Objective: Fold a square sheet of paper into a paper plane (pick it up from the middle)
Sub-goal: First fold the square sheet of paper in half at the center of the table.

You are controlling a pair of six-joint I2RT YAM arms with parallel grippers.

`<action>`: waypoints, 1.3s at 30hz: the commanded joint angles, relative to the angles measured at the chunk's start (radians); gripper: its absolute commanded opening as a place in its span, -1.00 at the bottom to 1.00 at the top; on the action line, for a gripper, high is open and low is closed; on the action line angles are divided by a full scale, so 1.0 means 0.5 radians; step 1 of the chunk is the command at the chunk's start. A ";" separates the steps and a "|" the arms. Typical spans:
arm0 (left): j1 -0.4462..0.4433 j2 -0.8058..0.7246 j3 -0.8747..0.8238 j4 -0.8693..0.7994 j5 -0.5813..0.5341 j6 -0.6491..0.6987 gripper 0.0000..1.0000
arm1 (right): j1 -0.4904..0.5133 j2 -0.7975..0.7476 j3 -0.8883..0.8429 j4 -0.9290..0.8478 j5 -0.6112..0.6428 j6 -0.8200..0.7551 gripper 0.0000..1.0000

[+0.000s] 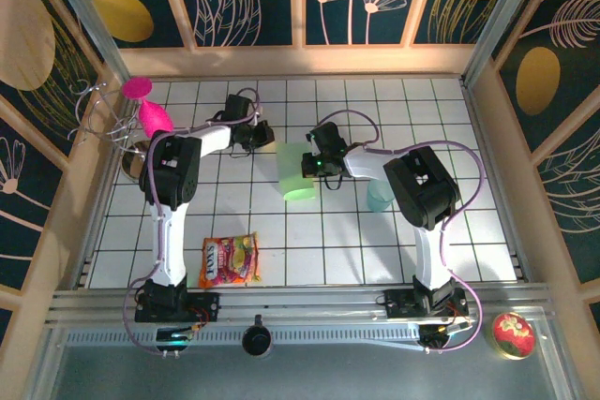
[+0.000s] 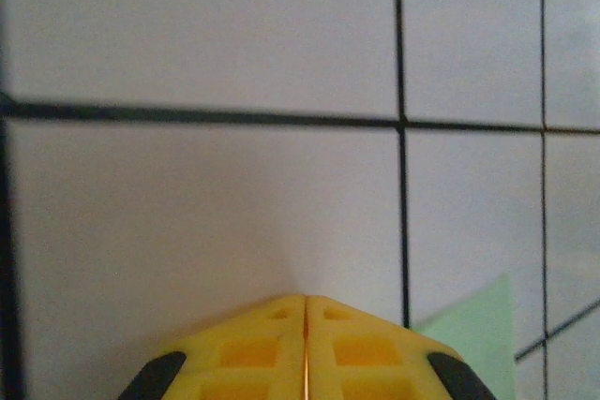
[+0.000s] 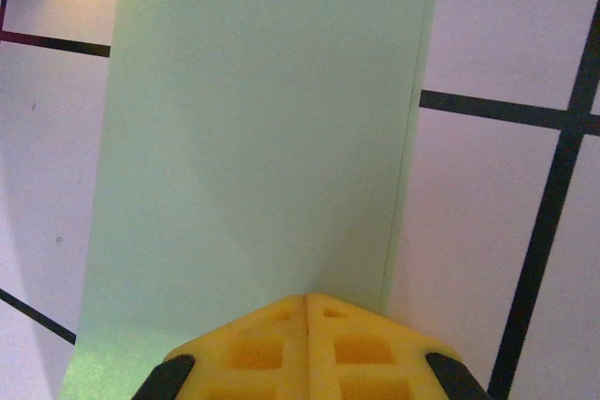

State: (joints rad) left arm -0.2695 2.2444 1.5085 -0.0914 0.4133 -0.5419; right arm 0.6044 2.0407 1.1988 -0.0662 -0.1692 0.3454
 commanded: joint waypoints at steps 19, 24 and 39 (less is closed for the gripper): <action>-0.377 -0.891 -1.146 0.518 0.135 -0.629 -0.89 | -0.055 0.279 -0.225 -0.693 0.318 0.073 -1.00; -0.466 -0.780 -1.089 0.428 0.136 -0.581 -0.88 | -0.049 0.275 -0.230 -0.690 0.323 0.085 -1.00; -0.470 -0.670 -1.174 0.169 0.006 -0.393 -0.89 | -0.042 0.289 -0.250 -0.697 0.360 0.099 -1.00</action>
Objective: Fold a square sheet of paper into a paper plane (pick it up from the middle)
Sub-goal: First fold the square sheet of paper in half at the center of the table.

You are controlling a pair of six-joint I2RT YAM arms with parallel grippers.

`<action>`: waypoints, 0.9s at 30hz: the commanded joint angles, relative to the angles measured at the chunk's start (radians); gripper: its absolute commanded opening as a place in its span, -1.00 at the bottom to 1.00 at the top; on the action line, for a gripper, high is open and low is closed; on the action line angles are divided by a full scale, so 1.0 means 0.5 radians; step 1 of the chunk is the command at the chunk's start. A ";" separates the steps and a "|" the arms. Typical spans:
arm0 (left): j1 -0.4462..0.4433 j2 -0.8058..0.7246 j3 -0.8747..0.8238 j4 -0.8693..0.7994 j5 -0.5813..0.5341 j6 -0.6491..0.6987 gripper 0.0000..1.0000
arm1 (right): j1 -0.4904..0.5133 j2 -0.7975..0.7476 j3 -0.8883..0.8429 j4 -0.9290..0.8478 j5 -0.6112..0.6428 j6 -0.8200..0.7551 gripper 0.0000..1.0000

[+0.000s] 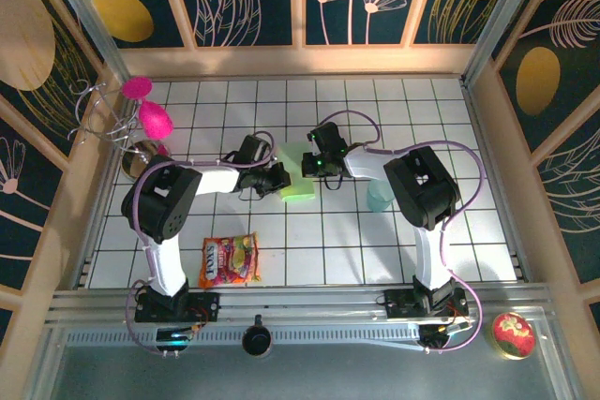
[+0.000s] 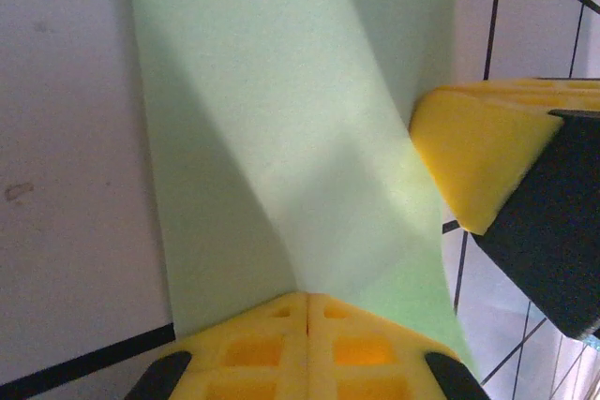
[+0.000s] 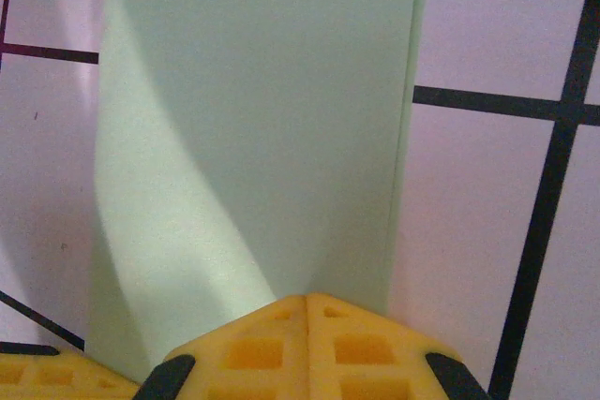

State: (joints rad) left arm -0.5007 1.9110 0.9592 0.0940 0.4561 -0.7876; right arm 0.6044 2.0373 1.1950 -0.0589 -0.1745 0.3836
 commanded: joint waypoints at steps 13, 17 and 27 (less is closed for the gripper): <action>0.025 -0.382 -0.231 -0.471 -0.305 0.222 -0.89 | -0.043 0.282 -0.276 -0.698 0.371 0.031 -1.00; -0.035 -0.472 -0.110 -0.349 -0.184 0.150 -0.88 | -0.041 0.282 -0.270 -0.695 0.371 0.031 -1.00; -0.111 -0.106 0.093 -0.182 0.010 0.084 -0.89 | -0.038 0.285 -0.270 -0.692 0.371 0.035 -1.00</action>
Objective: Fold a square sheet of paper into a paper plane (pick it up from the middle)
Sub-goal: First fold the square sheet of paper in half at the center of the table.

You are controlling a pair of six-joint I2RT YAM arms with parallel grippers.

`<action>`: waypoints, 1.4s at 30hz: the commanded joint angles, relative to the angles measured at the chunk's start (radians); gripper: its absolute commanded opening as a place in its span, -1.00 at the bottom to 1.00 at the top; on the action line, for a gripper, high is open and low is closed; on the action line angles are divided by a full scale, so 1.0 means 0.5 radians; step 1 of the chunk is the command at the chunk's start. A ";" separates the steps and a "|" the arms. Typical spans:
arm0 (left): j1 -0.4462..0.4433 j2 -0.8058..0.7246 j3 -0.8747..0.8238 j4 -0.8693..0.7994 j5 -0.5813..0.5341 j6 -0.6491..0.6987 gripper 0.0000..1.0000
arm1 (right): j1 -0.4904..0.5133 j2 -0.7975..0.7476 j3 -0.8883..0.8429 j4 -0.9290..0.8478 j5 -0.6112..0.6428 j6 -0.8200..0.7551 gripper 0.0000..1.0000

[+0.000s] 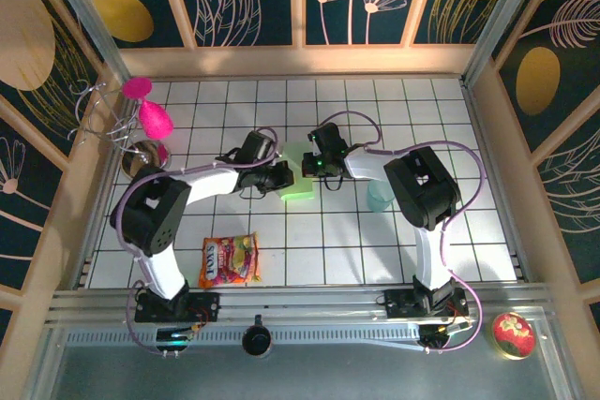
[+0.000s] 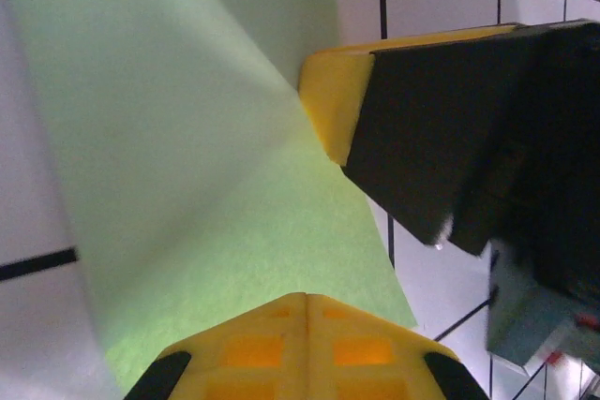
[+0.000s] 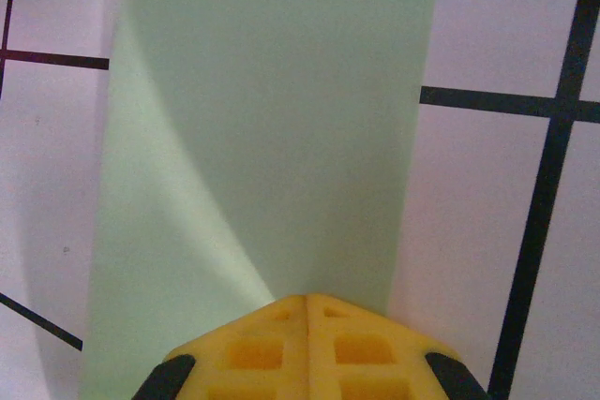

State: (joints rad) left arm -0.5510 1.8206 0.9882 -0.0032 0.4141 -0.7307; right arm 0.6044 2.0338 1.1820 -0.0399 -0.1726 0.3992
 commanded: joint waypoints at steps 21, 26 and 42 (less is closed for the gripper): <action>-0.009 -0.080 -0.641 -0.062 -0.015 0.008 -0.91 | -0.037 0.326 -0.232 -0.727 0.416 0.044 -1.00; -0.008 -0.345 -0.405 -0.092 -0.053 0.048 -0.91 | -0.038 0.326 -0.242 -0.718 0.415 0.048 -1.00; -0.002 0.245 0.123 -0.095 -0.016 0.182 -0.92 | -0.037 0.319 -0.229 -0.704 0.410 0.044 -1.00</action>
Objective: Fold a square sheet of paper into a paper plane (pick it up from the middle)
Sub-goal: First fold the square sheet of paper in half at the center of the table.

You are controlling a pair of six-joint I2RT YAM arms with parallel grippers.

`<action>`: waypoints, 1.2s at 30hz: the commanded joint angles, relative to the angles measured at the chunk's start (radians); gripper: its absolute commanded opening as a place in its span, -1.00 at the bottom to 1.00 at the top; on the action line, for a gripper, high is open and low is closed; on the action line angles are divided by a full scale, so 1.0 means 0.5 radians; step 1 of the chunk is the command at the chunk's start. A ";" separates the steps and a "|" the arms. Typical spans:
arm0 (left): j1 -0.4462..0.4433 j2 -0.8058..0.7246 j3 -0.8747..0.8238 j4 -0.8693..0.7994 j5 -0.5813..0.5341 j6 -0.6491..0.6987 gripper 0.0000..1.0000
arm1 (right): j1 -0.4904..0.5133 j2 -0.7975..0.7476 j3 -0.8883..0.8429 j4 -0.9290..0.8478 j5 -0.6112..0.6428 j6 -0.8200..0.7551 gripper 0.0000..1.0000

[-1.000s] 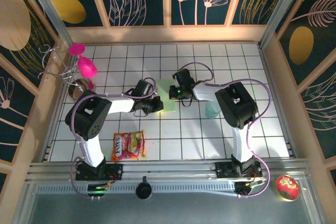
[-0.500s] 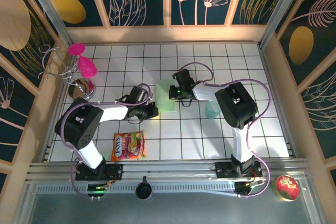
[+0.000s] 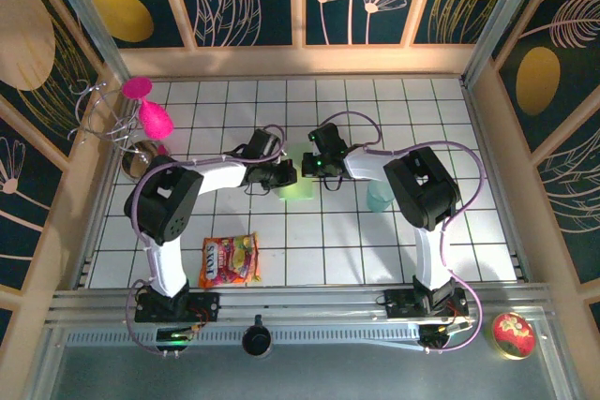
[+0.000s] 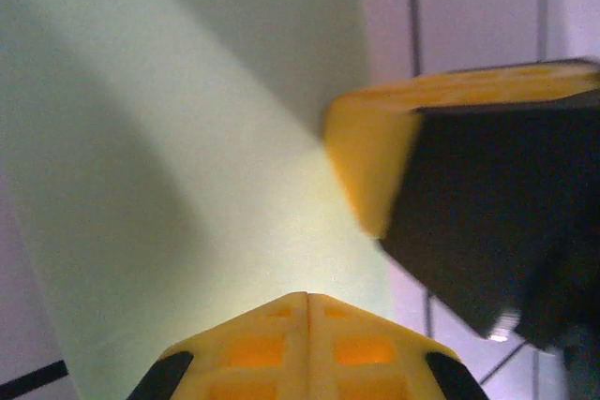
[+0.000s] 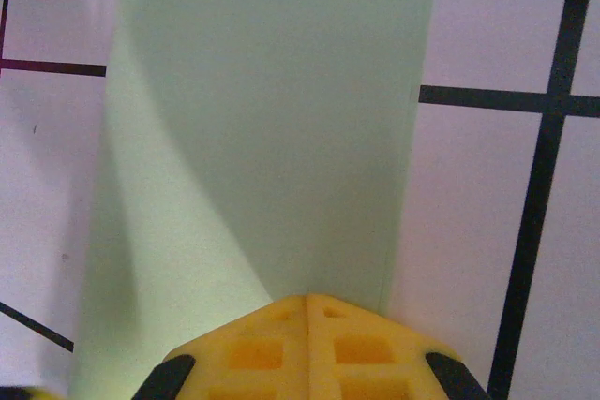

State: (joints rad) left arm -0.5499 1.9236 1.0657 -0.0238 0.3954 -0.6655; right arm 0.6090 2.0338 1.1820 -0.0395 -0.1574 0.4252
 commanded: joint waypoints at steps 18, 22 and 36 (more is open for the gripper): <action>-0.005 -0.149 -0.663 -0.081 0.036 0.140 -0.90 | -0.052 0.348 -0.256 -0.676 0.386 0.018 -1.00; -0.004 -0.217 -0.786 0.023 0.071 0.067 -0.89 | -0.052 0.330 -0.266 -0.665 0.383 0.023 -1.00; 0.016 -0.736 -0.661 0.285 -0.014 -0.142 -0.77 | 0.003 -0.023 0.168 -0.552 -0.098 0.088 -0.89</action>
State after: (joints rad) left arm -0.5461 1.5780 0.7017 0.1005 0.4133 -0.6868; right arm 0.6125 2.0167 1.2423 -0.1272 -0.1707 0.4446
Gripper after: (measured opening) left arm 0.110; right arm 0.056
